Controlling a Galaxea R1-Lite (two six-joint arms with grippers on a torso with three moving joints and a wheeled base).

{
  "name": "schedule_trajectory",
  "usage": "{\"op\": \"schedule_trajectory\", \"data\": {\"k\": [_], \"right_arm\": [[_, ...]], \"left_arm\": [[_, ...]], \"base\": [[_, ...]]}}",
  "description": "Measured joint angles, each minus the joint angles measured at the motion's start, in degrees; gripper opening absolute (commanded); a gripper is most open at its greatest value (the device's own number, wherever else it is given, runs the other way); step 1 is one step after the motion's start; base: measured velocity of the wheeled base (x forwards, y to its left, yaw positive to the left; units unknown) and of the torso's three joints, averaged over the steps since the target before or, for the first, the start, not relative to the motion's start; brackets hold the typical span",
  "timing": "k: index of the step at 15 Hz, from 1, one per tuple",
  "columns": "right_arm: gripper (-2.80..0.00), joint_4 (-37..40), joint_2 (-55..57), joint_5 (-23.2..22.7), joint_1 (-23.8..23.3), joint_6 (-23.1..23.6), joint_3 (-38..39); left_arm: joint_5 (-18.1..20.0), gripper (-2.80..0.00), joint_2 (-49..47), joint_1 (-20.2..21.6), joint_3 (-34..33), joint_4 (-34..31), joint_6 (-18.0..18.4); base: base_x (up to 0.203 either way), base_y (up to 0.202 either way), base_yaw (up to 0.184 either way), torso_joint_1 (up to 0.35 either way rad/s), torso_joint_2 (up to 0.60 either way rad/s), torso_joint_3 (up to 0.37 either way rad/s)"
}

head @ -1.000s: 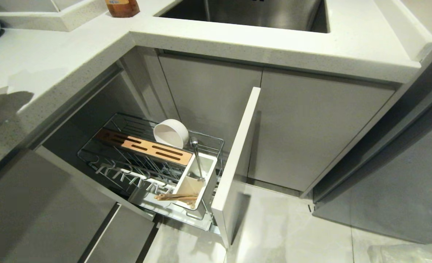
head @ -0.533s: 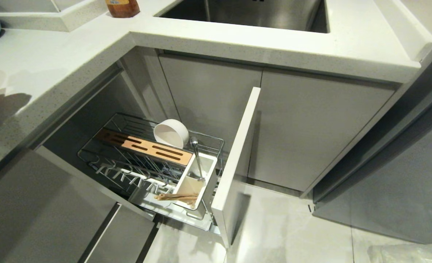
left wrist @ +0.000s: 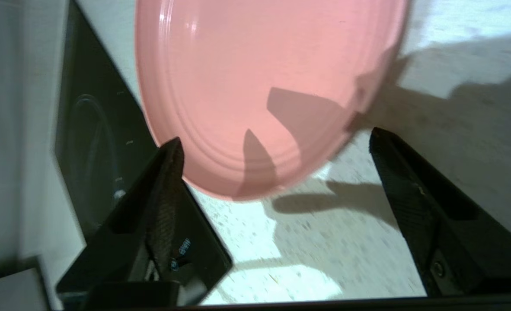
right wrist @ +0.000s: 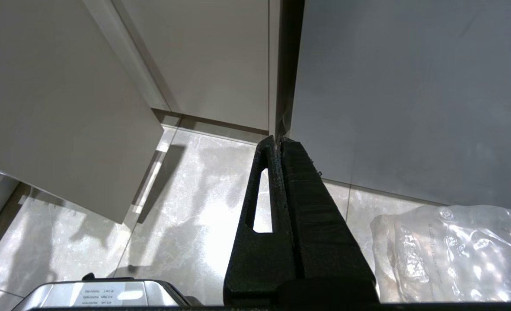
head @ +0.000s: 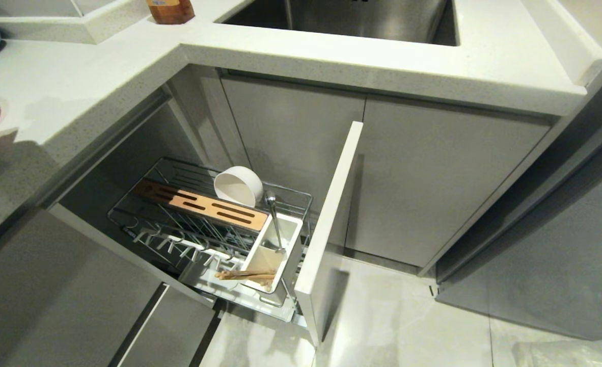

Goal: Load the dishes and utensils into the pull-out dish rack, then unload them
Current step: Take the plate out of the cupboard, then take the bowl out of the cupboard

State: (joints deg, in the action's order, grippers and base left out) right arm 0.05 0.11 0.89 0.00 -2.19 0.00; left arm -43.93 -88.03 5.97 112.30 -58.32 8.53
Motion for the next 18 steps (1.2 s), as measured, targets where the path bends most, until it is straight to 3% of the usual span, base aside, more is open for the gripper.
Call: {"op": "schedule_trajectory", "data": {"k": [3, 6, 7, 10, 13, 18], "right_arm": [[-2.80, 0.0, 0.0, 0.0, 0.0, 0.0, 0.0], [-2.80, 0.0, 0.0, 0.0, 0.0, 0.0, 0.0], [-2.80, 0.0, 0.0, 0.0, 0.0, 0.0, 0.0], [-2.80, 0.0, 0.0, 0.0, 0.0, 0.0, 0.0], [-2.80, 0.0, 0.0, 0.0, 0.0, 0.0, 0.0], [-2.80, 0.0, 0.0, 0.0, 0.0, 0.0, 0.0]], "left_arm": [[4.9, 0.00, 2.4, -0.6, 0.0, -0.4, -0.9], [14.8, 0.00, 6.3, -1.4, 0.0, -1.3, -5.0], [18.1, -2.80, 8.0, -1.7, -0.1, -2.8, -6.1], [25.5, -2.80, 13.5, -3.0, -0.2, -9.7, -9.4], [27.2, -2.80, 18.2, -4.2, -1.1, -11.3, -13.6], [30.1, -2.80, 23.7, -11.0, -4.5, -11.2, -27.5]], "base": [[0.000, 0.000, 0.000, 0.000, 0.00, 0.000], [0.000, 0.000, 0.000, 0.000, 0.00, 0.000], [0.000, 0.000, 0.000, 0.000, 0.00, 0.000], [0.000, 0.000, 0.000, 0.000, 0.00, 0.000], [0.000, 0.000, 0.000, 0.000, 0.00, 0.000], [0.000, 0.000, 0.000, 0.000, 0.00, 0.000]]}}
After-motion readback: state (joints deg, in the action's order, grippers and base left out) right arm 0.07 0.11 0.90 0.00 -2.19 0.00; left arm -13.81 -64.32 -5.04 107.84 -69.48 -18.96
